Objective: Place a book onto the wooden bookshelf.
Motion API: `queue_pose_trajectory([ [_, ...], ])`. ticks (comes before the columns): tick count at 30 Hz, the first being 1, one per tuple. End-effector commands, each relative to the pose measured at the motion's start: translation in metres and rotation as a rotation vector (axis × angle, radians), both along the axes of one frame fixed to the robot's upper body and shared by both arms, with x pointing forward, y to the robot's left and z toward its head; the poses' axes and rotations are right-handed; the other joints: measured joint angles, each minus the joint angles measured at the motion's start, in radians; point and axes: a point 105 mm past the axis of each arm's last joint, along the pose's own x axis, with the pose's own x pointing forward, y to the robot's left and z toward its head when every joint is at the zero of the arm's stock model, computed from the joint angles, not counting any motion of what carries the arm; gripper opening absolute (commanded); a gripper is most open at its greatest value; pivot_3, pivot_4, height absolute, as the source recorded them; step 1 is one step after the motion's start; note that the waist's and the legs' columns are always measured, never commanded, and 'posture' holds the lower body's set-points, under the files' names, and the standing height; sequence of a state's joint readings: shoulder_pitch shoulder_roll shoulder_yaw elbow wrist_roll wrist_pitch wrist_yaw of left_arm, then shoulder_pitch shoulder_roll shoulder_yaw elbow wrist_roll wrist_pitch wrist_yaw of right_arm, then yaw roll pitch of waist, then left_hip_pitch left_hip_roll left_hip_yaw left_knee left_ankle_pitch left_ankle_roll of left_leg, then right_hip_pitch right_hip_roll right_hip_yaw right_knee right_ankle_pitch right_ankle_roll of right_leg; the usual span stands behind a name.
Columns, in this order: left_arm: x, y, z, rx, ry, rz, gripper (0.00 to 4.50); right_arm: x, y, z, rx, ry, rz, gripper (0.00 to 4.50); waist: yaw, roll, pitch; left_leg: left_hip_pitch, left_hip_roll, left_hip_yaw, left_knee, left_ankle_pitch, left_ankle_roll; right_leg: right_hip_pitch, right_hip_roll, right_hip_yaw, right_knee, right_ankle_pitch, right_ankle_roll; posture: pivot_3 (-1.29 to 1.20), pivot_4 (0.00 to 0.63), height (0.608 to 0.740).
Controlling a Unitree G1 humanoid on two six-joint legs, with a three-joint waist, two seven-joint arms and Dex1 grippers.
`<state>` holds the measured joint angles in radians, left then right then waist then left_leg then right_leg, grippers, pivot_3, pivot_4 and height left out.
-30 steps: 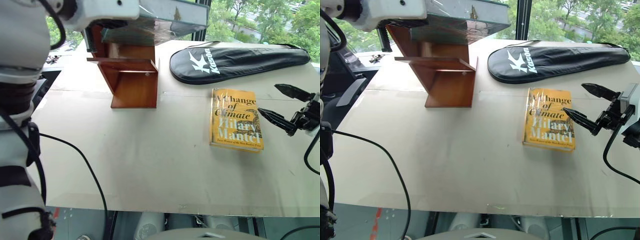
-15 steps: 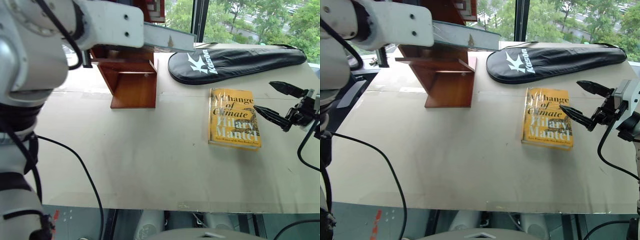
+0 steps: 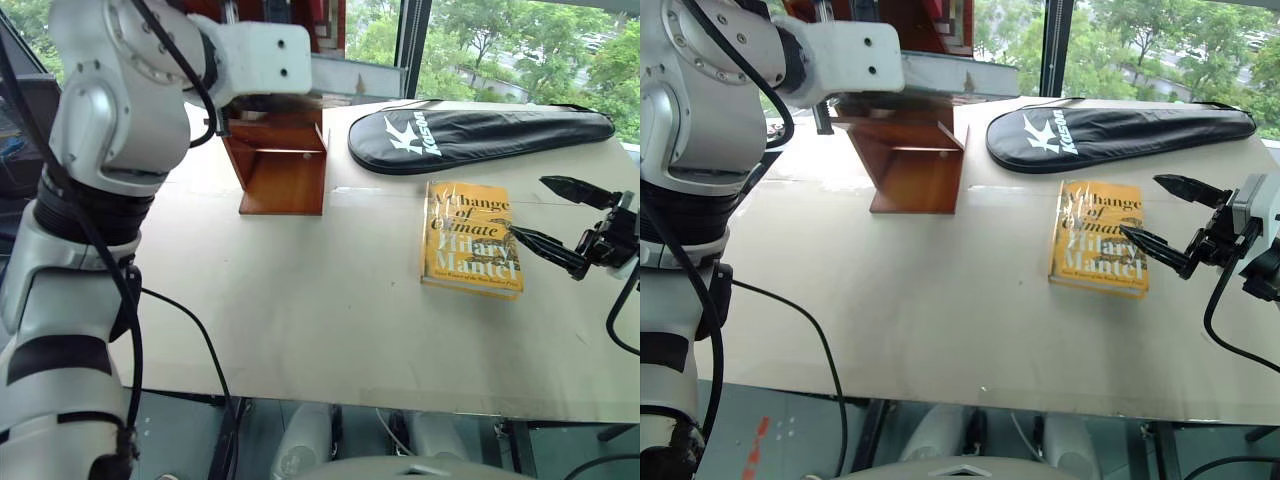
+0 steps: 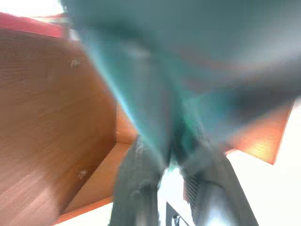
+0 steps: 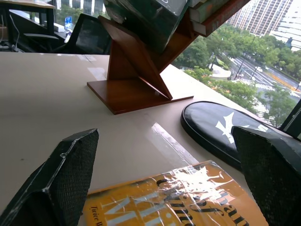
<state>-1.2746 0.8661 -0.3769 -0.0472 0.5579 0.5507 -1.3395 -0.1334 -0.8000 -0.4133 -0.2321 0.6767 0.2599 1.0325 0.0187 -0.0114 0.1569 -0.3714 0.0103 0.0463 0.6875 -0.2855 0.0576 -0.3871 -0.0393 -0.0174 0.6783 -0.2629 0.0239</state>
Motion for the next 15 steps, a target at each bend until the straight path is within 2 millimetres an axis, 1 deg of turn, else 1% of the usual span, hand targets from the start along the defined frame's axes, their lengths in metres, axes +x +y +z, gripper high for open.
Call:
queue_pose_trajectory([
  [1,0.004,0.02,0.008,-0.015,-0.051,0.072,2.85,-0.006,-0.003,0.015,-0.009,-0.057,-0.016,4.5,-0.005,0.0,0.0,0.0,0.0,0.001,0.0,0.0,0.0,0.0,0.0,0.001,0.0,0.0,0.0,0.0,0.15,0.74],
  [4,0.005,0.024,0.008,-0.009,-0.083,0.05,2.85,-0.005,-0.002,0.014,-0.005,-0.056,-0.018,4.5,-0.01,0.0,0.0,0.0,0.0,0.001,-0.002,0.0,0.0,-0.001,0.0,0.001,0.0,0.001,-0.002,0.0,0.15,0.74],
  [7,0.006,0.022,0.006,0.019,-0.131,-0.024,2.85,-0.004,-0.001,0.013,-0.001,-0.056,-0.019,4.5,-0.007,0.0,0.0,0.001,0.0,0.001,-0.004,0.0,0.0,-0.001,0.0,0.001,0.0,0.002,-0.003,0.0,0.15,0.74],
  [9,0.007,0.025,0.0,0.034,-0.143,-0.047,2.85,-0.004,0.0,0.013,0.001,-0.057,-0.017,4.5,-0.007,0.0,0.0,0.001,0.001,0.001,-0.004,0.0,0.0,-0.001,0.0,0.001,0.0,0.002,-0.003,0.0,0.15,0.74],
  [13,0.013,0.028,-0.017,0.028,-0.152,-0.114,2.85,-0.006,0.001,0.012,0.001,-0.056,-0.018,4.5,-0.004,0.0,0.0,0.002,0.001,0.002,-0.004,0.0,0.0,0.0,-0.001,0.002,0.0,0.002,-0.003,0.0,0.15,0.74],
  [15,0.017,0.027,-0.019,0.009,-0.167,-0.146,2.85,-0.008,0.001,0.013,0.0,-0.058,-0.022,4.5,-0.002,0.0,0.0,0.003,0.001,0.002,-0.004,0.0,0.0,0.0,-0.001,0.002,0.0,0.002,-0.003,0.0,0.15,0.74],
])
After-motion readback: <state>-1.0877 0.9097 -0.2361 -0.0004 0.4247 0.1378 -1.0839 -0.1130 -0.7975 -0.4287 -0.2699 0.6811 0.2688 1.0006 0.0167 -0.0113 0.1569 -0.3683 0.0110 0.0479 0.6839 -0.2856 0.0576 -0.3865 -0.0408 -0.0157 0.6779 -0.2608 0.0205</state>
